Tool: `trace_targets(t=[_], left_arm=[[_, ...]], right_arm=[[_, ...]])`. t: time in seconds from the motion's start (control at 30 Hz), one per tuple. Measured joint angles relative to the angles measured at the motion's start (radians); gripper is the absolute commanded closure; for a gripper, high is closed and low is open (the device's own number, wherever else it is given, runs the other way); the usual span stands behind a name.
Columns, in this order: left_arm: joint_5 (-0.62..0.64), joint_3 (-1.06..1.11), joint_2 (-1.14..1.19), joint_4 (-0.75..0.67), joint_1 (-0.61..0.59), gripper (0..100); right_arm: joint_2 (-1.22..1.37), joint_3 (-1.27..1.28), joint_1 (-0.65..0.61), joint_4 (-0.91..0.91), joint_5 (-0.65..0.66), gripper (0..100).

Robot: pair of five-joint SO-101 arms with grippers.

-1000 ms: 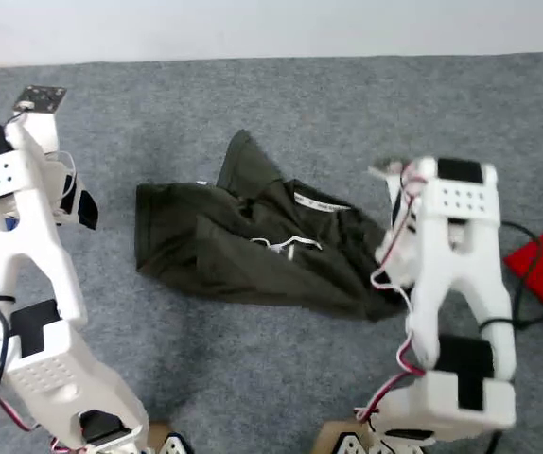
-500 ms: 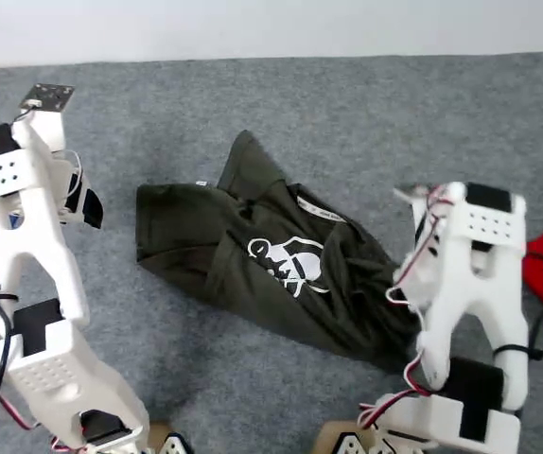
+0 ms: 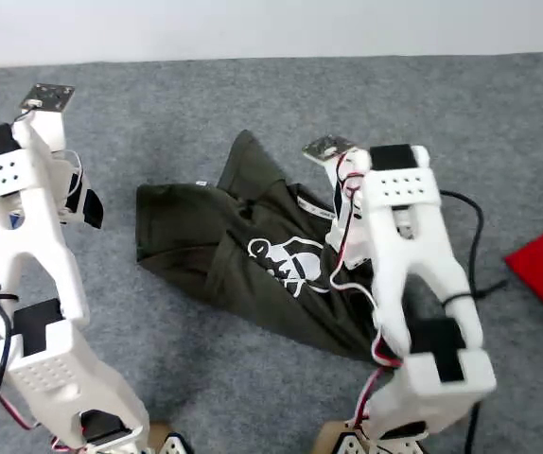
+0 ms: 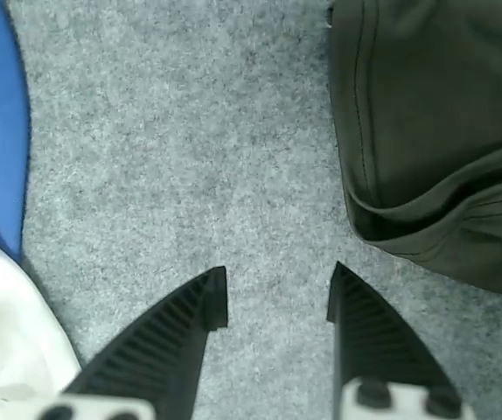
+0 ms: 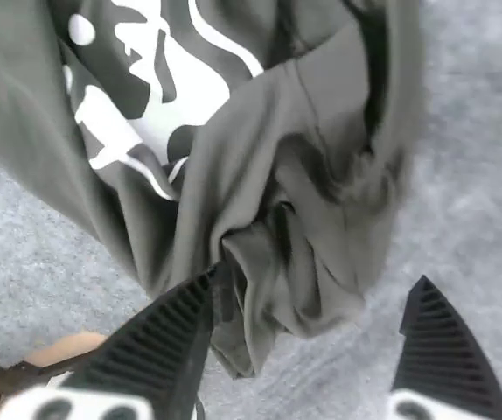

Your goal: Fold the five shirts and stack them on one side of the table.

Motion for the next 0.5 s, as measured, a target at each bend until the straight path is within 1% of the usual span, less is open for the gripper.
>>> trace_targets(t=[0.1,0.17,0.2,0.33,0.4,0.5], left_arm=[[0.0,0.0,0.0,0.0,0.0,81],[0.0,0.0,0.0,0.0,0.0,81],[0.0,0.0,0.0,0.0,0.0,81],[0.0,0.0,0.0,0.0,0.0,81],[0.0,0.0,0.0,0.0,0.0,81],[0.0,0.0,0.0,0.0,0.0,81]], right_arm=[[0.11,-0.038,0.003,-0.006,0.0,68.6],[0.184,-0.069,0.003,-0.008,0.0,72.4],[0.216,-0.086,0.002,-0.008,0.0,76.4],[0.305,-0.141,0.02,-0.005,0.008,99.5],[0.316,-0.164,0.049,0.018,0.048,97.0],[0.318,-0.209,0.104,0.066,0.109,98.7]])
